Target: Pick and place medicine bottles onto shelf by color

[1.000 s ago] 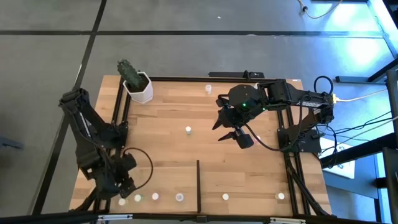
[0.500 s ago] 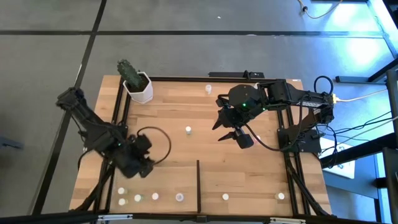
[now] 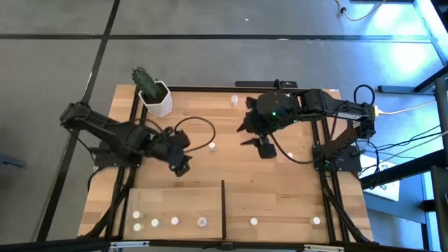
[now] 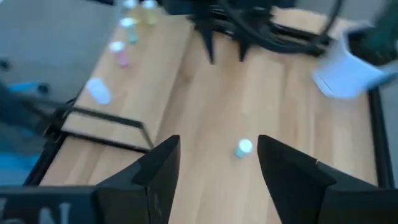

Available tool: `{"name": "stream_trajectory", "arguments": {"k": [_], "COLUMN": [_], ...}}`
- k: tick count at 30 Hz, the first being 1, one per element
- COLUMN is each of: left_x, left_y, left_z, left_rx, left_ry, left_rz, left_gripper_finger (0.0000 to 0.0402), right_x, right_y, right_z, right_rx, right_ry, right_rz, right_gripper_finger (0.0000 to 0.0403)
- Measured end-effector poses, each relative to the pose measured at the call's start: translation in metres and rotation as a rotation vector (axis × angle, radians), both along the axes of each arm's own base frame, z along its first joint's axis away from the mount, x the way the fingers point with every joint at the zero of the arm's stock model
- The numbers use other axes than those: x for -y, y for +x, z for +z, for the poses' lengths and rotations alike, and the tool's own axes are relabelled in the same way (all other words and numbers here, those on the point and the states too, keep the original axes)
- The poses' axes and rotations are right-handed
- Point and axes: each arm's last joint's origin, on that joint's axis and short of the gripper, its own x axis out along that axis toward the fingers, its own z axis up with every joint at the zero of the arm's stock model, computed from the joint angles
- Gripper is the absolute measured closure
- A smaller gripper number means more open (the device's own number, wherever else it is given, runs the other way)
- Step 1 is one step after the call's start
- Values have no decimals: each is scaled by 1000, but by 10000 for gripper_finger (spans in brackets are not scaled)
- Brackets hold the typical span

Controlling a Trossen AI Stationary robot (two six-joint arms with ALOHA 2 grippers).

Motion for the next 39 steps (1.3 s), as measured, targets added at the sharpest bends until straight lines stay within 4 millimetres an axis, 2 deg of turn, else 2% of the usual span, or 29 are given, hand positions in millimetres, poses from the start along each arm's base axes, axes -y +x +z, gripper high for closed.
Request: {"name": "stream_trajectory", "arguments": {"k": [5,11,20,29,39], "left_x": [-23,-45,-68,-86,-88], "left_y": [11,27,52,53,48], "left_z": [3,-5,-48,-83,-113], "left_rx": [-7,-40,-48,47,140], "left_ry": [88,100,101,105,108], "left_rz": [-110,-182,-306,-262,-257], "left_gripper_finger": [174,174,174,174,174], "right_x": [14,19,20,20,20], "right_y": [-2,-4,-4,-4,-4], "right_z": [-3,-5,-5,-5,-5], "right_rx": [-51,-87,-87,-84,-85], "right_ry": [46,40,39,38,38], "right_rz": [-105,-119,-122,-121,-121], "right_gripper_finger": [187,187,187,187,187]}}
